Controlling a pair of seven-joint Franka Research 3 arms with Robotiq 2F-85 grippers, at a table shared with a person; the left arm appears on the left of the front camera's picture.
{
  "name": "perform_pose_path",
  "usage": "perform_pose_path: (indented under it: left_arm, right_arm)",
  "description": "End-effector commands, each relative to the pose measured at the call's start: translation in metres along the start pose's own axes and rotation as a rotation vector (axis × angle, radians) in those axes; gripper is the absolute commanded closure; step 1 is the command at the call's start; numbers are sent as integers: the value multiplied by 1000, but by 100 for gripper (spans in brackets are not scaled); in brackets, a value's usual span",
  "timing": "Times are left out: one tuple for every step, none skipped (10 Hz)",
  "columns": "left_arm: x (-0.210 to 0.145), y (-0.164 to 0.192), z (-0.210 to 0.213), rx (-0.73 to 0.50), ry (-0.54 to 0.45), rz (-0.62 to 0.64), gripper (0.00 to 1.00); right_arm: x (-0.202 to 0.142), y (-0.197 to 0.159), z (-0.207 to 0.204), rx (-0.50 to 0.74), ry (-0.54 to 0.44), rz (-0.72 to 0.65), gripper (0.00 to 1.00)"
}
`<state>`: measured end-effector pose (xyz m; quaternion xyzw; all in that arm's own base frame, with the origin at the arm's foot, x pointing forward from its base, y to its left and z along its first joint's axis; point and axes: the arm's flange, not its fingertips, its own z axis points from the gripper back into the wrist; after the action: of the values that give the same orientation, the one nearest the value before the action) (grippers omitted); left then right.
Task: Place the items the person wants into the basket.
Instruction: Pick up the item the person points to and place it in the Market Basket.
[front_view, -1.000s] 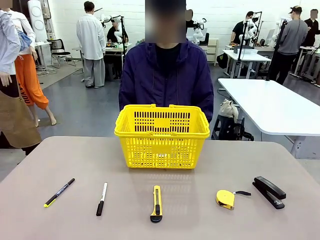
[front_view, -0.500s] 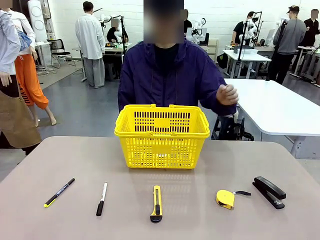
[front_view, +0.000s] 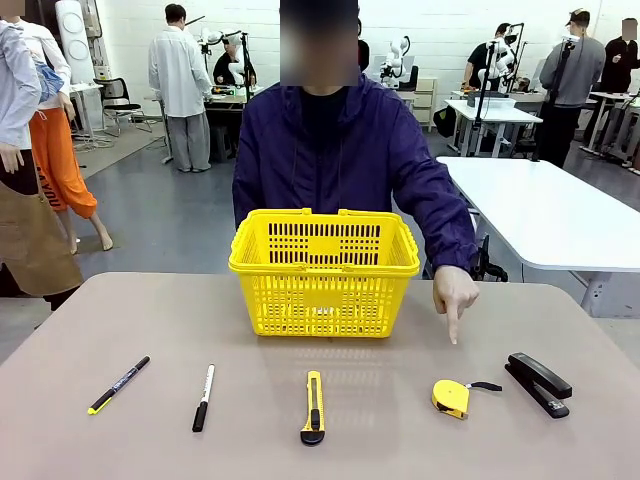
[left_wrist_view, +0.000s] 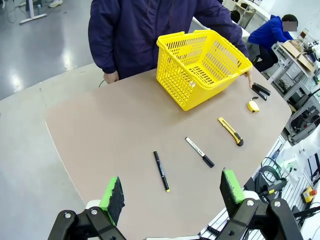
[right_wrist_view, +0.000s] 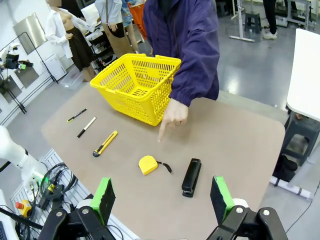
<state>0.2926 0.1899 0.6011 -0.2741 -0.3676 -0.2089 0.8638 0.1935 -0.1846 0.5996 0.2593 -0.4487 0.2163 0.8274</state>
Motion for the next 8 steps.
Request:
perform_pose_path:
  left_arm:
    - [0,1,2,-11,-9,-18,0]
    - [0,1,2,-11,-9,-18,0]
    - [0,1,2,-11,-9,-18,0]
    - [0,1,2,-11,-9,-18,0]
    - [0,1,2,-11,-9,-18,0]
    - [0,1,2,-11,-9,-18,0]
    - [0,1,2,-11,-9,-18,0]
    - [0,1,2,-11,-9,-18,0]
  right_arm:
    - [0,-2,0,33,-14,11,0]
    - [0,-2,0,33,-14,11,0]
    - [0,-2,0,33,-14,11,0]
    - [0,-2,0,33,-14,11,0]
    - [0,-2,0,33,-14,11,0]
    - [0,-2,0,33,-14,11,0]
    - [0,0,0,0,0,0,0]
    - [19,8,-38,9,180,13,0]
